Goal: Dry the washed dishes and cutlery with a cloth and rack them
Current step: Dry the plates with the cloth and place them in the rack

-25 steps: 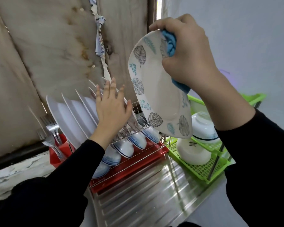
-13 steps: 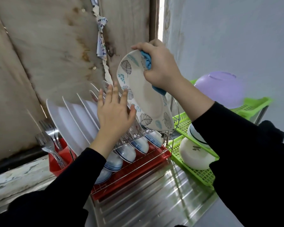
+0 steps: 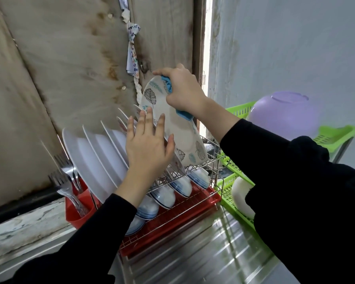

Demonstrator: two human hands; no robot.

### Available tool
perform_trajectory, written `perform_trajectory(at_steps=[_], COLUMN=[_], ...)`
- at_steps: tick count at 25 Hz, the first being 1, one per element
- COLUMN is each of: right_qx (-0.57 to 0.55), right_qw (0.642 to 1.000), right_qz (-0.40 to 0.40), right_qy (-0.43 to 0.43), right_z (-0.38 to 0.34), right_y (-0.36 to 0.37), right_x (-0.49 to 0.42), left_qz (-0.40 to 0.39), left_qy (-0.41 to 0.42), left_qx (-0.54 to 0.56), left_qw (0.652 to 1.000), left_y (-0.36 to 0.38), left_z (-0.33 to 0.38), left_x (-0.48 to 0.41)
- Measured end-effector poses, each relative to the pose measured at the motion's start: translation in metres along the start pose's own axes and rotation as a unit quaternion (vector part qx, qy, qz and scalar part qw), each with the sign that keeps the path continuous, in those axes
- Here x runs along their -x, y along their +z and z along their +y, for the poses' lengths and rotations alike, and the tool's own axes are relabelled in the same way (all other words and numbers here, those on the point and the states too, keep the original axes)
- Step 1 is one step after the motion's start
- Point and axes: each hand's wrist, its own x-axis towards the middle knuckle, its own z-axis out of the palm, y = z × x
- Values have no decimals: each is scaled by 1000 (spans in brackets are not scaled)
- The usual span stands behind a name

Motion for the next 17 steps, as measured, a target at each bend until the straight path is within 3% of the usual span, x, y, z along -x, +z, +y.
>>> perform_trajectory(at_steps=[5, 13, 17], right_qx=[8, -4, -34], right_qw=[999, 999, 999], right_qz=[30, -18, -16], right_qy=[-28, -32, -39], right_z=[2, -2, 0], right_y=[-4, 6, 5], right_x=[10, 13, 19], left_qz=[4, -2, -41], left_qy=[1, -8, -7], left_qx=[2, 10, 14], left_qw=[1000, 1000, 999], left_y=[0, -2, -8], left_z=[2, 5, 5], left_x=[1, 2, 0])
